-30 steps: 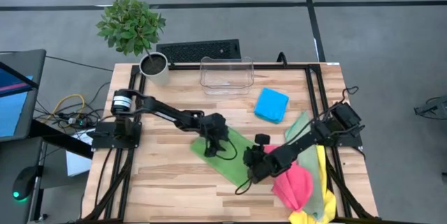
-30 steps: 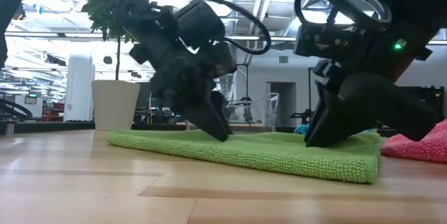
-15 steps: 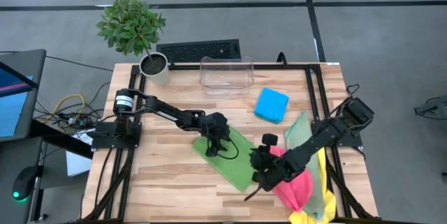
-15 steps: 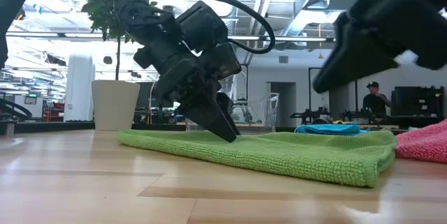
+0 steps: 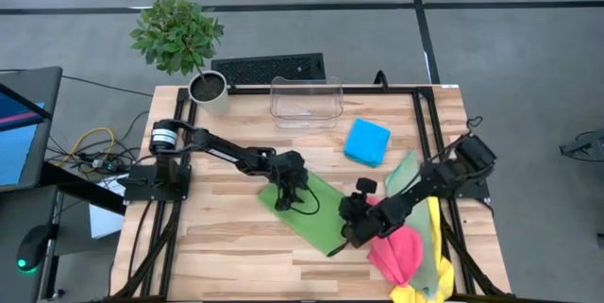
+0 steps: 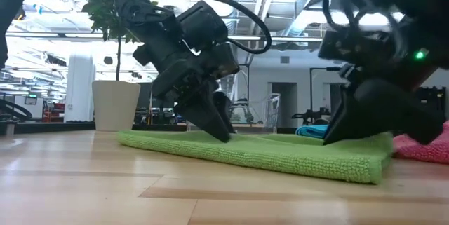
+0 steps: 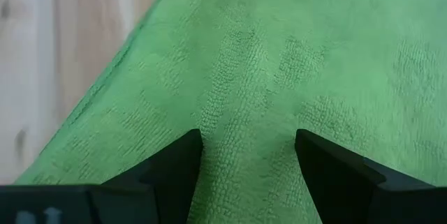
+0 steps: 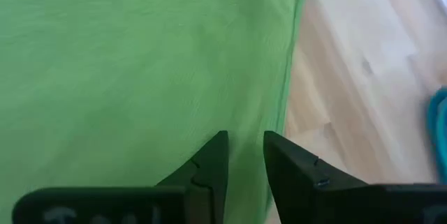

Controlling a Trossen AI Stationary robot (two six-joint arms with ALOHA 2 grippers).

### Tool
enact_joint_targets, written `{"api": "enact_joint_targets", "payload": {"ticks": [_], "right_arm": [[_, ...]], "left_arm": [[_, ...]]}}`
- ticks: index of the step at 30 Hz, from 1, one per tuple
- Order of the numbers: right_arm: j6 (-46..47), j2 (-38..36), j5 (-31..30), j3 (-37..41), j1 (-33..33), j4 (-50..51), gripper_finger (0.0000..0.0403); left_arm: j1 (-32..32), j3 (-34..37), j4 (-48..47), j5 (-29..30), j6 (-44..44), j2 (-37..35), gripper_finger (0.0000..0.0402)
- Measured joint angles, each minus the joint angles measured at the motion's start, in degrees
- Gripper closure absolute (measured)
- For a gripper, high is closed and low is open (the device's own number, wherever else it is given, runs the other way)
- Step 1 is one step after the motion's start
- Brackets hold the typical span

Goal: Fold microfiber towels
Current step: Fold the green microfiber towel

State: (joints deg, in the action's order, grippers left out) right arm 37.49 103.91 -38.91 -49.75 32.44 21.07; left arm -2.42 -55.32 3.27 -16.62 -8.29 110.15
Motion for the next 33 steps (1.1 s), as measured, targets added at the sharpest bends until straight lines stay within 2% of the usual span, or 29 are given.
{"api": "enact_joint_targets", "payload": {"ticks": [7,10,12,17,21,26,30,33], "right_arm": [[-1.6,-7.3,-2.0,-0.4,0.6,1.7,0.0285],[-2.1,-9.2,-3.0,-0.5,0.9,1.2,0.0285],[-3.4,-9.4,-4.4,-0.5,0.9,-0.8,0.0285],[-13.1,-5.5,-7.0,-0.5,-1.0,-13.4,0.0285],[-15.3,-2.0,-0.9,-0.5,-2.5,-18.0,0.0285],[-19.3,-2.1,6.4,-0.5,0.5,-22.3,0.0285],[-23.8,-1.6,9.6,-0.6,3.9,-29.0,0.0285],[-23.8,0.3,11.3,-0.5,5.3,-30.5,0.0285]], "left_arm": [[-0.1,-0.1,-5.7,2.4,-1.1,-9.5,0.0171],[0.0,0.1,-8.3,4.3,-1.1,-11.1,0.0171],[0.3,0.2,-7.3,3.1,-0.7,-11.3,0.0171],[3.6,1.8,-1.6,1.0,1.4,-9.3,0.0171],[7.4,4.8,2.9,3.6,4.8,-8.4,0.0171],[13.4,7.2,3.1,10.5,7.6,-8.2,0.0171],[16.6,8.5,3.7,17.5,8.1,-8.2,0.0171],[17.4,8.7,4.4,19.8,8.7,-8.2,0.0171]]}}
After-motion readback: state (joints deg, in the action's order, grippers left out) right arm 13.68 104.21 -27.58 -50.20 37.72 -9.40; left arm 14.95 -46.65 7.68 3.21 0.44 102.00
